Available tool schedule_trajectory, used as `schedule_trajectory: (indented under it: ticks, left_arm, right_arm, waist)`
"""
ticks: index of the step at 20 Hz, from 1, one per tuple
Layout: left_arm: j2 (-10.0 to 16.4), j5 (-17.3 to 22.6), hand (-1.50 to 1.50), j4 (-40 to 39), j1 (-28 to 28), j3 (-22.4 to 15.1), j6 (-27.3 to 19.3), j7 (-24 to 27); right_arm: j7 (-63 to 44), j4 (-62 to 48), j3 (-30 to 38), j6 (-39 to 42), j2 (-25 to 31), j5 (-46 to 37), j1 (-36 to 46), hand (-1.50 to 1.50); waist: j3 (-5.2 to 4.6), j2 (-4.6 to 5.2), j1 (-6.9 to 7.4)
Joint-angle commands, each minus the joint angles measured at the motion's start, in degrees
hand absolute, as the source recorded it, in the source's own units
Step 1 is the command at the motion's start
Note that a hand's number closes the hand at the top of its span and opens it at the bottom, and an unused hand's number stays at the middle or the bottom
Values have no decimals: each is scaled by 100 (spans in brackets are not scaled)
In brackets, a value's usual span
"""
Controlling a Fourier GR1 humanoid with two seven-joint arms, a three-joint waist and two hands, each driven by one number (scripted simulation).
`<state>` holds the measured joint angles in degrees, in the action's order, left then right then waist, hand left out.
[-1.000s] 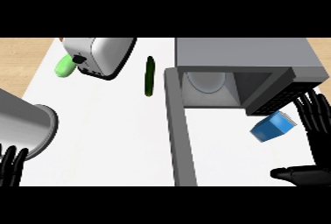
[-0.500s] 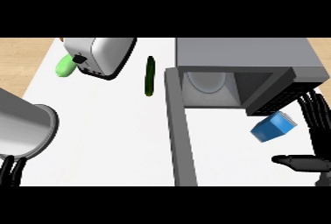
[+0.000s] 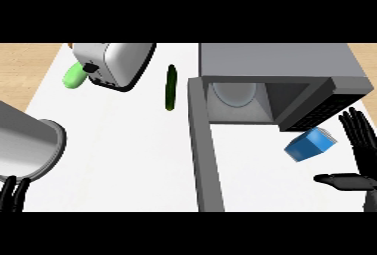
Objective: Pick up the milk, place it into the microwave and close the microwave
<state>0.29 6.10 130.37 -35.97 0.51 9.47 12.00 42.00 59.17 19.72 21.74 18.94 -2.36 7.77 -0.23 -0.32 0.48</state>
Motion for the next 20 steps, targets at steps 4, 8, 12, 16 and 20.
schedule_trajectory:
  ticks: [4, 8, 12, 16, 20]
  left_arm:
    - [-28, -271, -150, 418, -269, -672, -429, -251]
    - [-1, 1, -150, 285, -183, -101, -104, -160]
    - [183, 419, -150, -206, -13, 436, 217, 266]
    - [-26, 10, -150, 358, -380, -241, -1, -65]
    - [-27, -110, -150, -209, -232, -215, -51, 347]
  right_arm:
    - [431, -1493, -103, -143, 287, -392, 762, -150]
    - [805, -2127, -202, -269, 286, -538, 881, -150]
    - [1221, -3161, -124, -488, 521, -690, 1364, -150]
    - [1660, -3699, -296, -486, 347, -850, 1429, -150]
    - [1752, -3881, -392, -38, 620, -886, 1475, -150]
  waist:
    - [29, 39, 45]
    - [28, 39, 28]
    - [29, 50, 65]
    - [41, 64, 123]
    - [35, 54, 77]
